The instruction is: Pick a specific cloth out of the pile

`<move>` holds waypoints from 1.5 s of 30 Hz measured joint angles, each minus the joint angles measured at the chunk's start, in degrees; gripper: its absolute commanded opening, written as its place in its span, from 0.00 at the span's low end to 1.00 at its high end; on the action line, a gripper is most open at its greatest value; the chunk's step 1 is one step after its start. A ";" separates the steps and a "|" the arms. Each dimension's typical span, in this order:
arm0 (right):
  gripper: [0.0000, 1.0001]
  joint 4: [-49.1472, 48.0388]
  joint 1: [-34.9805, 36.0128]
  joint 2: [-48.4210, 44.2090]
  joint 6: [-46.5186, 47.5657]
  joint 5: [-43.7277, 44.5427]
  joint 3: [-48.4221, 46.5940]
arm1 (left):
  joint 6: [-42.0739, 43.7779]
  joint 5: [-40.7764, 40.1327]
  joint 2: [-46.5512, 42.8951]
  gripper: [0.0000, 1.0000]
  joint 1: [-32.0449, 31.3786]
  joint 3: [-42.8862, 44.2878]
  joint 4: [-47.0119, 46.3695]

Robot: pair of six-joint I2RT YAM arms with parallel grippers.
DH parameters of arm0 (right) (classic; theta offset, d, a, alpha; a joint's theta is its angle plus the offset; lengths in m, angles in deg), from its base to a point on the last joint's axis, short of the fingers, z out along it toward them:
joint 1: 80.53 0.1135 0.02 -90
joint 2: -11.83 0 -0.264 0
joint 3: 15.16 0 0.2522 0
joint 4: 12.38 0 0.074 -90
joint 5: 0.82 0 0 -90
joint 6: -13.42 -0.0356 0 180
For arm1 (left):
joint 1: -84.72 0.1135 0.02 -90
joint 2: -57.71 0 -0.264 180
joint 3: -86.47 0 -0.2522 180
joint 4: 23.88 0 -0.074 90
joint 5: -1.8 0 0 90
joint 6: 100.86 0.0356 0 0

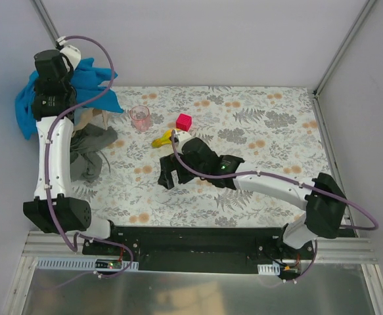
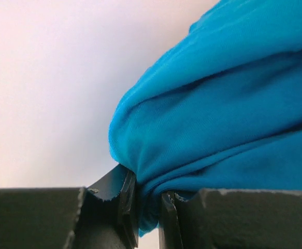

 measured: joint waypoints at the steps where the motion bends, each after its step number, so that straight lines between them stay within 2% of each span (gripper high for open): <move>1: 0.99 0.04 0.50 1.05 0.04 0.00 -1.03 | 0.72 -0.66 0.85 0.00 0.31 0.63 -1.70; 3: 0.99 0.11 1.42 3.34 0.02 -0.02 -3.28 | 1.75 -1.46 4.13 0.01 1.29 1.44 -4.61; 4: 0.99 0.11 1.73 4.26 0.02 -0.04 -4.17 | 2.23 -2.08 6.51 0.09 2.05 1.57 -5.75; 7: 0.99 0.48 2.84 7.80 0.00 -0.15 -7.74 | 2.43 -3.21 16.02 0.58 4.52 2.32 -6.47; 10: 0.99 0.90 3.85 10.60 0.00 -0.28 -10.43 | 0.98 -3.63 27.45 0.97 7.30 3.43 -3.43; 12: 0.99 0.94 4.48 12.00 0.00 -0.63 -11.72 | -1.49 -1.88 31.19 0.99 8.52 2.97 0.63; 15: 0.99 1.07 5.07 14.69 -0.04 -1.14 -14.19 | -5.75 2.62 29.64 0.99 9.70 0.20 7.21; 18: 0.99 0.83 5.38 19.61 -0.46 -2.27 -18.97 | -8.63 7.15 21.99 0.99 9.88 -2.47 11.23; 21: 0.99 0.44 5.40 24.68 -1.38 -3.54 -23.50 | -10.16 10.88 10.62 0.99 9.73 -6.95 13.33; 23: 0.99 0.42 5.40 27.50 -1.92 -4.44 -25.79 | -10.38 13.42 1.79 0.99 9.60 -11.37 14.67; 26: 0.99 0.44 5.40 29.20 -2.47 -5.05 -26.71 | -10.05 16.09 -6.21 0.99 9.90 -18.23 16.72; 30: 0.99 0.55 5.40 29.38 -2.80 -5.31 -26.71 | -9.64 19.69 -6.88 0.99 13.11 -26.58 19.63; 35: 0.99 0.22 5.40 28.83 -2.80 -4.48 -24.72 | -9.86 23.41 4.02 0.91 18.10 -29.09 20.79; 38: 0.99 0.39 5.40 27.74 -2.78 -3.85 -22.34 | -10.25 24.28 10.25 0.74 19.17 -29.09 19.17; 39: 0.99 0.44 5.40 27.21 -2.75 -3.43 -21.42 | -10.58 24.39 11.78 0.64 19.17 -29.05 18.71; 41: 0.99 0.50 5.40 25.81 -2.75 -2.56 -19.71 | -11.21 24.85 15.52 0.38 19.17 -28.72 17.77; 43: 0.99 0.46 5.40 24.28 -2.62 -1.77 -18.21 | -11.65 25.35 17.68 0.02 19.17 -28.70 17.07; 45: 0.99 0.52 5.40 22.18 -2.47 -0.81 -16.48 | -11.96 26.80 18.01 0.00 19.17 -28.72 17.14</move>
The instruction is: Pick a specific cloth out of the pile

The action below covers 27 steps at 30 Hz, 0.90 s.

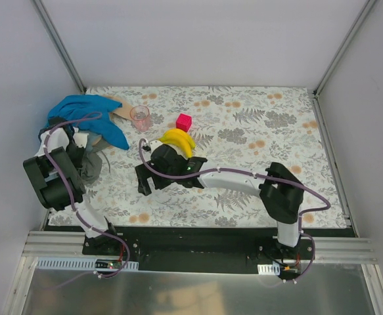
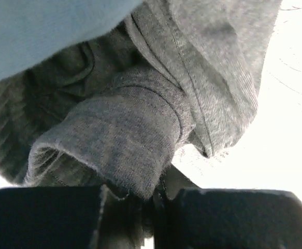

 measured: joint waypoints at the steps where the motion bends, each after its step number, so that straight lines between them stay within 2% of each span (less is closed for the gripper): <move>1: 0.99 0.11 0.00 -1.11 0.20 0.76 0.79 | 0.09 0.70 -0.79 0.00 0.00 0.00 0.07; 3: 0.99 0.13 0.00 -3.28 0.74 2.29 2.25 | 0.15 1.81 -3.50 0.00 0.00 -0.09 0.68; 7: 0.99 1.49 -0.02 -7.78 2.32 6.14 4.33 | 0.07 4.90 -15.43 0.00 0.00 0.87 4.00; 10: 0.99 2.82 -0.04 -10.78 3.52 9.68 5.11 | 0.02 8.02 -23.41 0.00 0.00 6.97 8.46; 16: 0.99 6.38 -2.08 -17.75 4.15 18.36 8.46 | -3.48 16.90 -27.36 0.00 -0.15 31.91 18.56; 22: 0.99 9.38 -12.98 -29.14 1.11 23.28 16.24 | -11.43 24.83 -25.42 0.00 -3.82 56.43 23.80; 24: 0.99 9.92 -16.83 -34.10 0.26 24.33 19.50 | -15.21 28.28 -24.11 0.00 -4.39 62.69 24.00; 27: 0.99 10.40 -20.15 -40.57 -0.52 25.29 23.63 | -22.53 32.68 -23.37 0.00 -4.39 66.71 20.63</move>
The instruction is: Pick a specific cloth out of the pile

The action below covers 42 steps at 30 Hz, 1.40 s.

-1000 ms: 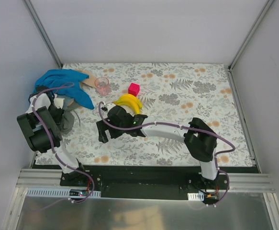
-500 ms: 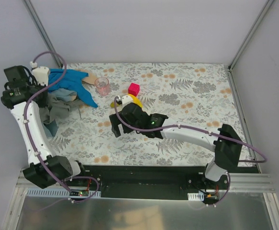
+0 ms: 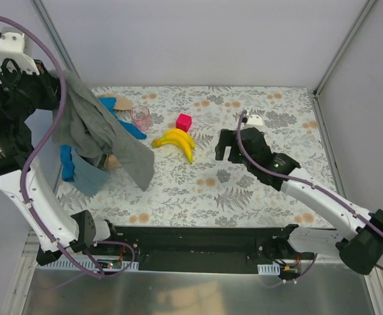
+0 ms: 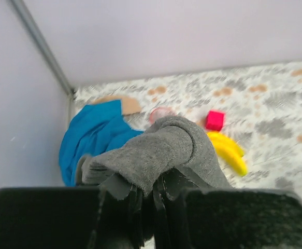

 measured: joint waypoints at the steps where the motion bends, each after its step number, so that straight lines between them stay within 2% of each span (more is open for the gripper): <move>1: 0.99 0.28 -0.98 -2.05 -0.15 0.11 1.36 | -2.82 1.29 -0.17 0.00 0.00 0.09 -2.08; 8: 0.99 3.32 -8.59 -10.47 -0.74 1.09 6.56 | -25.79 11.08 0.17 0.00 -0.98 -1.46 -19.74; 11: 0.99 4.83 -13.86 -11.30 -1.14 1.01 6.88 | -33.62 15.37 2.97 0.00 -5.42 0.72 -24.22; 14: 0.99 6.14 -20.09 -11.15 -1.16 0.81 6.97 | -37.51 19.30 7.76 0.00 -12.92 5.73 -23.52; 17: 0.99 7.41 -25.16 -10.60 -1.18 0.00 6.97 | -35.56 18.12 10.95 0.00 -22.45 6.84 -18.78; 20: 0.99 8.41 -27.19 -9.84 -1.11 -0.66 6.97 | -27.85 9.33 13.97 0.00 -37.66 6.99 -10.36; 22: 0.99 9.05 -27.76 -9.49 -1.09 -0.85 6.97 | -22.18 3.48 16.02 0.00 -50.10 5.57 -5.95; 25: 0.99 9.44 -28.70 -9.44 -1.09 -1.14 6.97 | -17.00 0.79 18.99 0.00 -60.98 4.87 -0.50; 29: 0.99 9.55 -30.34 -9.64 -1.05 -1.53 7.23 | -14.71 -1.81 20.22 0.00 -64.48 9.38 1.46; 37: 0.99 10.23 -33.38 -10.36 -0.61 -2.25 8.70 | -13.77 -5.84 17.44 0.00 -67.47 23.30 -4.44; 39: 0.99 10.25 -33.59 -10.36 -0.52 -2.29 9.01 | -13.68 -5.99 15.82 0.00 -67.47 21.35 -5.99; 42: 0.99 10.34 -34.03 -10.45 -0.28 -2.40 9.92 | -12.00 -6.36 12.70 0.00 -67.73 11.19 -7.91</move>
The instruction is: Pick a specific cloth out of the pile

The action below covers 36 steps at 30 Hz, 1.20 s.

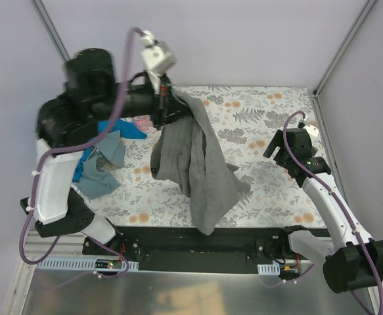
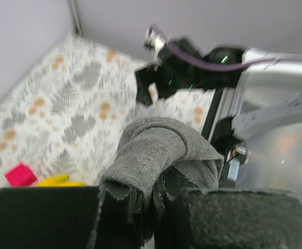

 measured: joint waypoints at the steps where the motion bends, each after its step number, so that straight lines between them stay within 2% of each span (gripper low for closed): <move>1: 0.99 0.04 -0.15 -0.13 0.15 -0.04 0.48 | 1.09 -0.39 -0.50 0.00 -0.50 -3.93 -0.44; 4: 0.99 0.26 -0.37 -0.79 0.39 -0.04 1.62 | 4.72 -2.51 0.96 0.00 -2.12 -16.39 -1.07; 10: 0.99 0.31 -0.50 -3.04 0.70 -0.74 2.25 | 12.04 -6.32 11.21 0.00 -8.07 -40.33 -2.93; 15: 0.99 0.31 -0.55 -3.89 0.85 -1.36 2.25 | 17.49 -9.14 12.90 0.02 -15.61 -52.85 -3.28; 17: 0.99 0.33 -0.55 -3.89 0.98 -1.88 2.25 | 19.28 -9.88 12.90 0.14 -16.55 -56.00 -4.13; 19: 0.99 0.31 -0.55 -3.89 1.11 -2.32 2.27 | 20.98 -10.16 12.92 0.34 -16.13 -59.01 -5.05; 23: 0.99 0.33 -0.57 -3.89 1.20 -2.75 2.27 | 23.21 -9.94 12.96 0.89 -15.47 -63.80 -5.79; 24: 0.99 0.33 -0.57 -3.89 1.22 -2.82 2.27 | 23.91 -10.03 12.96 0.99 -15.41 -64.39 -5.77; 29: 0.99 0.33 -0.59 -3.89 1.38 -3.78 2.27 | 25.99 -11.19 9.70 0.99 -15.28 -64.59 -5.64; 36: 0.99 0.33 -0.61 -3.54 1.79 -4.96 2.27 | 29.55 -12.94 -8.59 0.99 -12.11 -60.11 -5.60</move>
